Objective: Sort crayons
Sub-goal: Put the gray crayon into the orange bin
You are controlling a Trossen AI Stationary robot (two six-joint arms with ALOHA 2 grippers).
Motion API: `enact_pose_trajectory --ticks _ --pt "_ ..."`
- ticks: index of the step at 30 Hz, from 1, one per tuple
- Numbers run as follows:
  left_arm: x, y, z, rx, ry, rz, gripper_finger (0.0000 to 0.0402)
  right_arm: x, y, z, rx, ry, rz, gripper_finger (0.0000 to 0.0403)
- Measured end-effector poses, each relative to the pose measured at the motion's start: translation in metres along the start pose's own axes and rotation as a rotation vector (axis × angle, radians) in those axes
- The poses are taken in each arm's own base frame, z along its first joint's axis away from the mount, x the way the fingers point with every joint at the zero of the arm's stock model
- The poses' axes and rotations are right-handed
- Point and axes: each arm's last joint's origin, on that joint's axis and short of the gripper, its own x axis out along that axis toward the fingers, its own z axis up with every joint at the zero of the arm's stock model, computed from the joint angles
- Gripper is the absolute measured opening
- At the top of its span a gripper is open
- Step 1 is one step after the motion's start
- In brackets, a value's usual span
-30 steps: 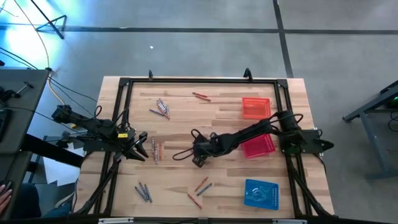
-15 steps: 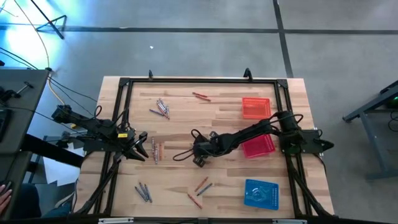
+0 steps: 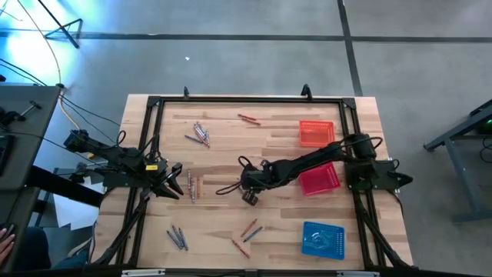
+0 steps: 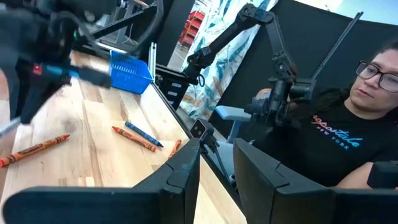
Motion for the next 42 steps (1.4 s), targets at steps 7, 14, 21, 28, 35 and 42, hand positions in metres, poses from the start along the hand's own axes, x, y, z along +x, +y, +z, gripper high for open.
enact_pose_trajectory --ticks 7,14,21,28,35,42 --pt "0.0 0.0 0.0 0.0 0.0 0.0 0.0086 -0.037 -0.024 0.014 -0.023 -0.034 -0.126 0.0004" --pt "0.0 0.0 0.0 0.0 0.0 0.0 0.0086 -0.101 -0.078 0.022 0.038 0.043 -0.291 0.0006" --pt "0.0 0.0 0.0 0.0 0.0 0.0 0.0086 -0.158 -0.148 0.013 0.209 0.121 -0.517 0.0008" --pt "0.0 0.0 0.0 0.0 0.0 0.0 0.0086 -0.149 -0.214 -0.029 0.408 0.279 -0.58 0.0009" --pt "0.0 0.0 0.0 0.0 0.0 0.0 0.0086 -0.131 -0.24 -0.061 0.505 0.289 -0.564 0.0009" --pt "0.0 0.0 0.0 0.0 0.0 0.0 0.0086 -0.108 -0.247 -0.075 0.531 0.234 -0.518 0.0009"
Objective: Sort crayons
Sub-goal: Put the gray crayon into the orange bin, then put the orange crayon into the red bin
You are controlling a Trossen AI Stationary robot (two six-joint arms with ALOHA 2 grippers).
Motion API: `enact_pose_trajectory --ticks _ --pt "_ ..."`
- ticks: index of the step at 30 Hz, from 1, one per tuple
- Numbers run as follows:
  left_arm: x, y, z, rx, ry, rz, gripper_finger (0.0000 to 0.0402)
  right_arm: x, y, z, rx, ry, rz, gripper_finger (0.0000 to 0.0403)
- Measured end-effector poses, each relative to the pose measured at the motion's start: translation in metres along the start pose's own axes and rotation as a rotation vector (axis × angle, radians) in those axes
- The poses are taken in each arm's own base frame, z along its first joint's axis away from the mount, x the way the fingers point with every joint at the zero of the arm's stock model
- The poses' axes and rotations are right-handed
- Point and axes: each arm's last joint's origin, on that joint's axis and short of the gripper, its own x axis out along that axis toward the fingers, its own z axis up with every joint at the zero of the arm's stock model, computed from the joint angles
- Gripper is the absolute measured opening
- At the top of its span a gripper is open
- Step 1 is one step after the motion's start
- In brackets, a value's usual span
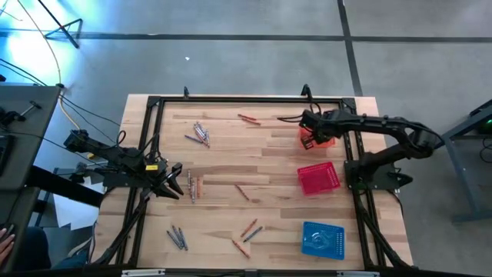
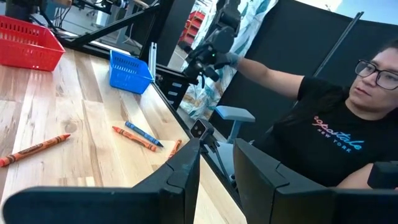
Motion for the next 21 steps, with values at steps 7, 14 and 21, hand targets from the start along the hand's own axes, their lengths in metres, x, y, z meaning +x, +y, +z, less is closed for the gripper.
enact_pose_trajectory --ticks 7,14,21 --pt "0.0 0.0 0.0 0.0 0.0 0.0 0.0086 0.012 0.0 -0.003 0.019 -0.015 0.027 0.0012" --pt "0.0 0.0 0.0 0.0 0.0 0.0 0.0086 0.01 0.0 -0.002 -0.015 -0.017 0.029 0.0074" --pt "0.0 0.0 0.0 0.0 0.0 0.0 0.0086 -0.033 0.0 0.019 -0.012 -0.003 0.034 0.0136"
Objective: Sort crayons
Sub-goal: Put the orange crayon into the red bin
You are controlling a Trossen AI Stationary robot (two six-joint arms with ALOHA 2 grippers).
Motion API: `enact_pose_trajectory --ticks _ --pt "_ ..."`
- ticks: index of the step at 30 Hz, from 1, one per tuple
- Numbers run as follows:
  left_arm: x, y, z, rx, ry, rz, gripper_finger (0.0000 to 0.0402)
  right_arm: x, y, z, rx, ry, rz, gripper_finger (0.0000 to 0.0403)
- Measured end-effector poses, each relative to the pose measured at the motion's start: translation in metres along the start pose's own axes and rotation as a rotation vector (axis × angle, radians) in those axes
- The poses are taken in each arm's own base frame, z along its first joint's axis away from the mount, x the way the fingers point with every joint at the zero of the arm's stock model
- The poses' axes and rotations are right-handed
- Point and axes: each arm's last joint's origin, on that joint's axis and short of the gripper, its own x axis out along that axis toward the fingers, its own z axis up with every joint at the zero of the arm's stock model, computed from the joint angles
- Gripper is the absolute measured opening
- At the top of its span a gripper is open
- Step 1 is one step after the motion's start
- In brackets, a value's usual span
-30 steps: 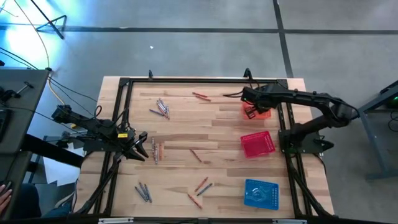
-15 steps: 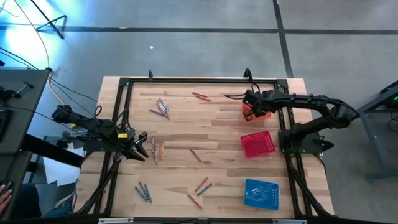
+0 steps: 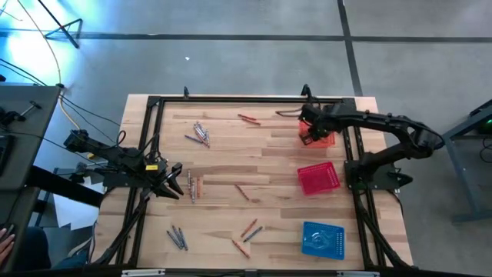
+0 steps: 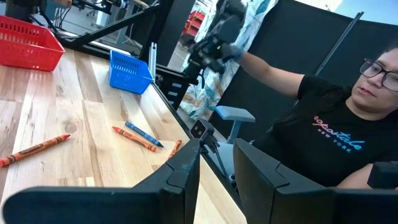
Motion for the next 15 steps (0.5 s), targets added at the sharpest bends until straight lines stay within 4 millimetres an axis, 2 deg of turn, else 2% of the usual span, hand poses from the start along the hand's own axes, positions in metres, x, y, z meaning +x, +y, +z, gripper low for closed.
enact_pose_trajectory --ticks 3,7,11,15 --pt "0.0 0.0 0.0 0.0 0.0 0.0 0.0086 -0.031 0.015 0.012 0.01 -0.047 0.149 0.0141" --pt "0.0 0.0 0.0 0.0 0.0 0.0 0.0086 -0.069 0.063 0.013 -0.074 -0.235 0.449 0.0137" --pt "0.0 0.0 0.0 0.0 0.0 0.0 0.0086 -0.087 0.123 -0.014 -0.204 -0.359 0.674 0.0128" --pt "0.0 0.0 0.0 0.0 0.0 0.0 0.0086 -0.078 0.178 -0.05 -0.321 -0.389 0.733 0.0122"
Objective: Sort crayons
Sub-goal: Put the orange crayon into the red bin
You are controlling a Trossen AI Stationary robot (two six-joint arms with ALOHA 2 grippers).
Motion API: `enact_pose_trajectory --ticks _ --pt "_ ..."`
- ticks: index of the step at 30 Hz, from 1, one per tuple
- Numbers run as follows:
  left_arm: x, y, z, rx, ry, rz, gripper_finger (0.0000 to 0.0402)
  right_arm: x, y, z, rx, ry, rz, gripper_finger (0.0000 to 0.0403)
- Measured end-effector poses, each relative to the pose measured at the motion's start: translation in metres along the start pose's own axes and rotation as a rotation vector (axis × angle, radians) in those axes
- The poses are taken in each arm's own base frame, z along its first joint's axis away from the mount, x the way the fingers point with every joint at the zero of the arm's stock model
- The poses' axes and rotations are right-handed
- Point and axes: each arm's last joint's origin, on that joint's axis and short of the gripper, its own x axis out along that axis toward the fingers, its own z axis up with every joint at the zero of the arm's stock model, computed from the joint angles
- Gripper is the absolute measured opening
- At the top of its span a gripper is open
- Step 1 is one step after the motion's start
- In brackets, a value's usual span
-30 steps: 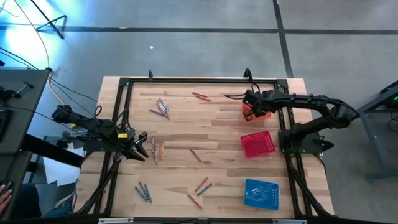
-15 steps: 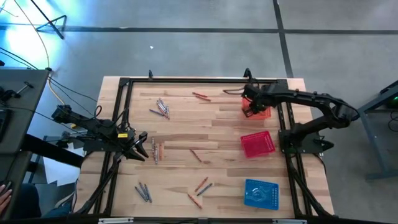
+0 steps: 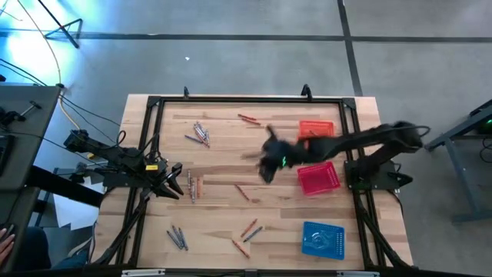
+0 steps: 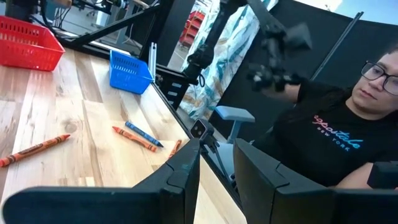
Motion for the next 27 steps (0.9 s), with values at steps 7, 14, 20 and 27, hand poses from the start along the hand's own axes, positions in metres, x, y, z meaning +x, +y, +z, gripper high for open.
enact_pose_trajectory --ticks 7,14,20,27 --pt "0.0 0.0 0.0 0.0 -0.001 0.0 0.0086 0.06 0.043 -0.037 -0.086 0.065 -0.012 0.0121" --pt "0.0 0.0 0.0 0.0 0.0 0.0 0.0086 0.107 0.057 -0.046 -0.162 0.116 -0.122 0.0121" --pt "0.0 0.0 0.0 0.0 -0.001 0.0 0.0086 0.127 0.063 -0.047 -0.199 0.216 -0.261 0.0121" --pt "0.0 0.0 0.0 0.0 -0.001 0.0 0.0086 0.137 0.079 -0.044 -0.216 0.255 -0.28 0.0121"
